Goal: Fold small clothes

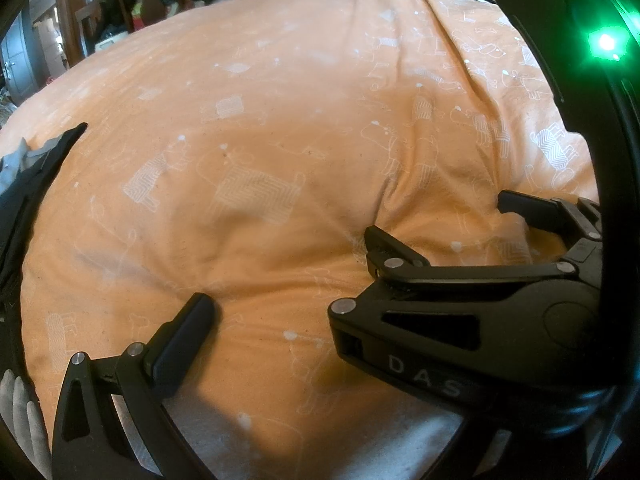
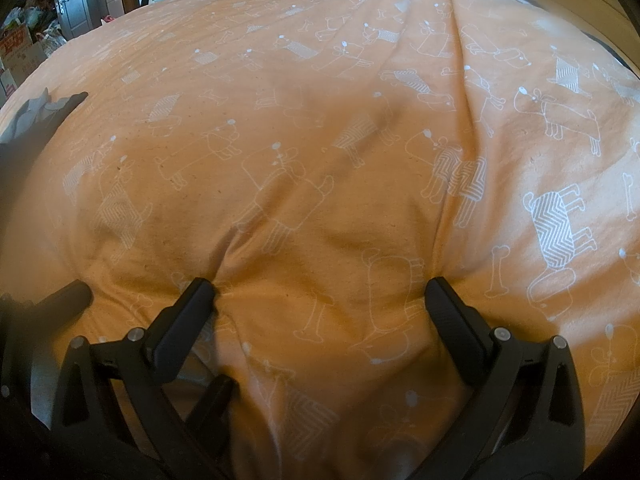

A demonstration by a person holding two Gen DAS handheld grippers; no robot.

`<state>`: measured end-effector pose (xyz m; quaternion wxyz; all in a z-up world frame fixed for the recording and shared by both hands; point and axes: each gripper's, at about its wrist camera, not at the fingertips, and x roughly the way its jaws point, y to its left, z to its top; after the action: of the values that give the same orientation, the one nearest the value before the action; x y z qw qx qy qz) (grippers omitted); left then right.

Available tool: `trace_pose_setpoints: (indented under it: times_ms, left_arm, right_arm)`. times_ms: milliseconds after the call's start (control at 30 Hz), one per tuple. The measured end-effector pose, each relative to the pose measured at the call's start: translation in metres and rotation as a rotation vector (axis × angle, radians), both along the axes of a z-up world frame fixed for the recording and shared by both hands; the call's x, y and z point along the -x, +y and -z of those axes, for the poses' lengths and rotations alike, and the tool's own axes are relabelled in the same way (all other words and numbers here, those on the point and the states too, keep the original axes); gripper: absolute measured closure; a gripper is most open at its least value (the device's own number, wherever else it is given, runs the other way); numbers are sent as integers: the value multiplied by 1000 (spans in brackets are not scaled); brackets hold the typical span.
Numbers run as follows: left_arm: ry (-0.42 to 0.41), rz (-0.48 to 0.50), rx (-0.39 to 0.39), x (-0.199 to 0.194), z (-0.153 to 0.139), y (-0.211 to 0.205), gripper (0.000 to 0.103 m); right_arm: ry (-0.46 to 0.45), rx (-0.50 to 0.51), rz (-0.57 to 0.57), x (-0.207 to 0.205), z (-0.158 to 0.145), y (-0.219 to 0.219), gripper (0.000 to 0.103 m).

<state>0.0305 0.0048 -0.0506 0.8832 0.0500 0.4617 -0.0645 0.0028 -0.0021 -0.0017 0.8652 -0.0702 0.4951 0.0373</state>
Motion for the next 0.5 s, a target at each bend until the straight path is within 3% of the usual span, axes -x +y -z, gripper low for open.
trace_pose_setpoints:
  times_ms: [500]
  left_arm:
    - [-1, -1, 3, -1, 0, 1, 0]
  right_arm:
    - [2, 0, 0, -3, -1, 0, 0]
